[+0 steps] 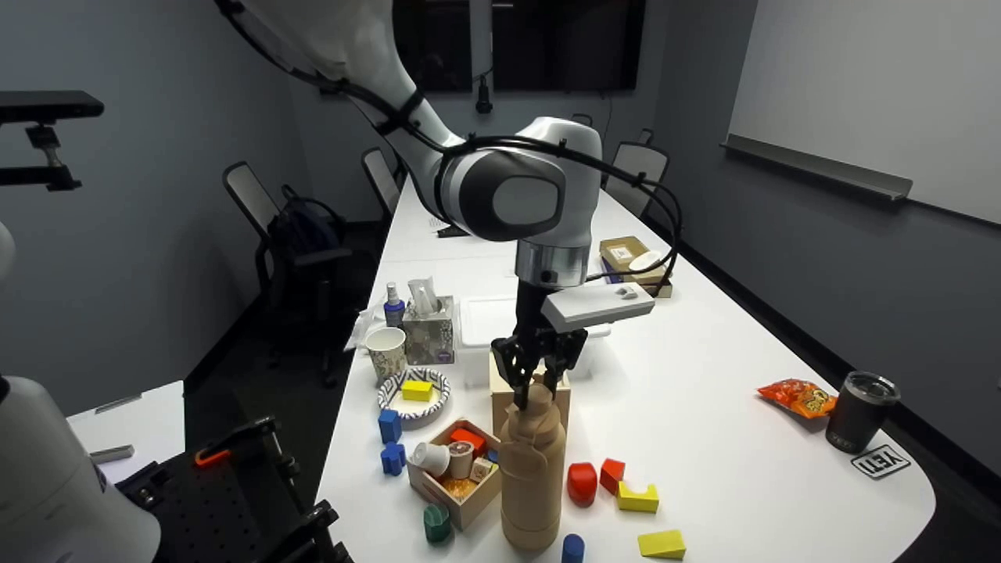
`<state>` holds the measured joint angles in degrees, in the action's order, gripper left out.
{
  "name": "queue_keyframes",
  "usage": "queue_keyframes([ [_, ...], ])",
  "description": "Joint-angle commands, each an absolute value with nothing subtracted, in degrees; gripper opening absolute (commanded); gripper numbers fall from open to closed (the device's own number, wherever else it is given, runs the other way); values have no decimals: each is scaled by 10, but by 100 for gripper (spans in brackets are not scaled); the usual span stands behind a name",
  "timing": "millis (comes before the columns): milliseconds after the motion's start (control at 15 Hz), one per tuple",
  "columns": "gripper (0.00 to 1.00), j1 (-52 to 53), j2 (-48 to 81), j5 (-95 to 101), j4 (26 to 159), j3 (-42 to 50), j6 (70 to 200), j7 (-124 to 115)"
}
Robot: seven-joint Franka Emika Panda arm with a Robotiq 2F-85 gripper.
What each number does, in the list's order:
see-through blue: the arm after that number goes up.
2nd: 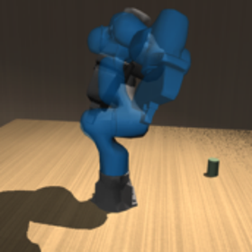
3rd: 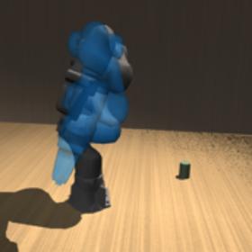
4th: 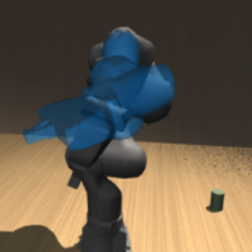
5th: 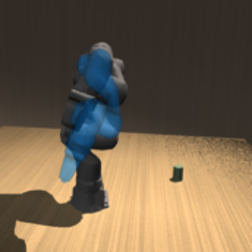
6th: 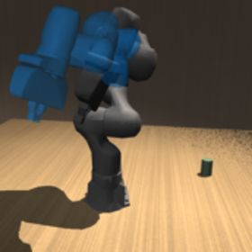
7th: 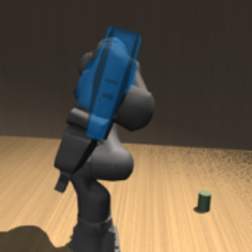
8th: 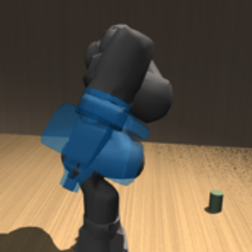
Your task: Twist the bottle on the table
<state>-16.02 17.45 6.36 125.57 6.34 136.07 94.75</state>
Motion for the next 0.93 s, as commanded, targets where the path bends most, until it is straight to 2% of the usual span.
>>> queue_keyframes([
  [0, 21, -159, 198, 65, 1255, 60, 1349, 978],
  [67, 29, -157, 198, 64, 1253, 61, 1347, 968],
  [133, 71, -157, 198, 63, 1251, 61, 1345, 968],
  [200, 72, -158, 198, 61, 1250, 60, 1342, 969],
  [467, 99, -155, 215, 70, 1243, 63, 1334, 953],
  [867, 100, -157, 226, 65, 1228, 62, 1326, 944],
])
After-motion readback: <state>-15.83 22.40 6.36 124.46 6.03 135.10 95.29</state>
